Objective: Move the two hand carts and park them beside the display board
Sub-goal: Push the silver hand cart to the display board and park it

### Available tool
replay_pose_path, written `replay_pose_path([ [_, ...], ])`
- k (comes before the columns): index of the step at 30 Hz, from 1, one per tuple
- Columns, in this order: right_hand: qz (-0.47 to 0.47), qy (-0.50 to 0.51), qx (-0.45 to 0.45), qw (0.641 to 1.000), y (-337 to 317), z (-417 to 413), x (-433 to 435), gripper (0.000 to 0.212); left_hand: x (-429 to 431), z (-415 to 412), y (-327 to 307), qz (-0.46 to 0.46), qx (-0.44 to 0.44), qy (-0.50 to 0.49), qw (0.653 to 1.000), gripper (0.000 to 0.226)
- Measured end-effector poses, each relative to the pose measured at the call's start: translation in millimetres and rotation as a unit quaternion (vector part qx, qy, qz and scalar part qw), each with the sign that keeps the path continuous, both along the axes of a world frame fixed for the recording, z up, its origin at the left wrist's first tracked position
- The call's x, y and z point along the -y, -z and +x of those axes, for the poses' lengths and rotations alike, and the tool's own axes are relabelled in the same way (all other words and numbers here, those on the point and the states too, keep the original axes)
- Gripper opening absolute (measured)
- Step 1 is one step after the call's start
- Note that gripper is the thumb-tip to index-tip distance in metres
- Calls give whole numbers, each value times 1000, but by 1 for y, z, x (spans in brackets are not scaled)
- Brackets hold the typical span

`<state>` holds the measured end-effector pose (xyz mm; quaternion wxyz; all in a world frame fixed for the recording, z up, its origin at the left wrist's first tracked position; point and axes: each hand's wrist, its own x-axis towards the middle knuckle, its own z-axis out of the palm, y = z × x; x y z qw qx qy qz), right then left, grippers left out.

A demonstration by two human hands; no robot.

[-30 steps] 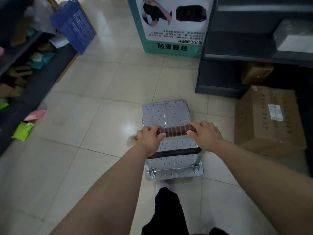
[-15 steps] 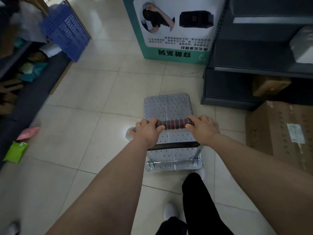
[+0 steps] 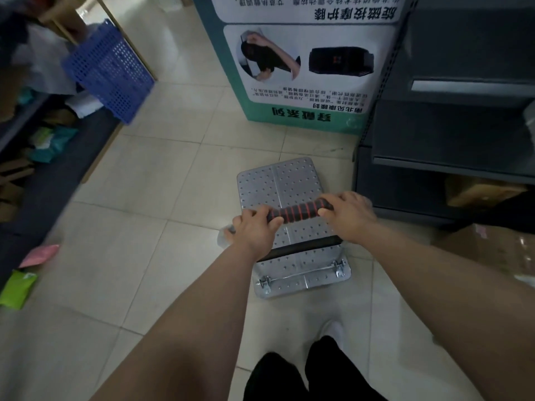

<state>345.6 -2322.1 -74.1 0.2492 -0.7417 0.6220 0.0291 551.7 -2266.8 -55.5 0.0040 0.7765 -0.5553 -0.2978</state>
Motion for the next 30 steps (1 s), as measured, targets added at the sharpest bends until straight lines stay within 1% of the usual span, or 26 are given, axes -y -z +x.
replay_pose_path([
  [3, -9, 14, 5, 1000, 0, 1, 30, 35, 29, -3, 0, -2, -3, -6, 1000, 29],
  [8, 25, 42, 36, 998, -2, 16, 79, 43, 78, 4, 0, -9, 3, -10, 1000, 31],
  [19, 33, 92, 16, 995, 3, 75, 162, 49, 173, 64, 3, -13, 5, 21, 1000, 34],
  [23, 24, 94, 15, 995, 2, 97, 171, 54, 192, 88, 4, -13, 13, 41, 999, 34],
  [25, 15, 73, 15, 997, 0, 101, 170, 56, 196, 98, 4, -12, 23, 50, 998, 32],
  [27, -5, 44, 2, 999, -4, 98, 166, 57, 198, 105, 3, -9, 29, 57, 998, 32],
  [30, -14, 44, -23, 999, -9, 93, 157, 60, 201, 110, -1, -5, 31, 64, 997, 32],
])
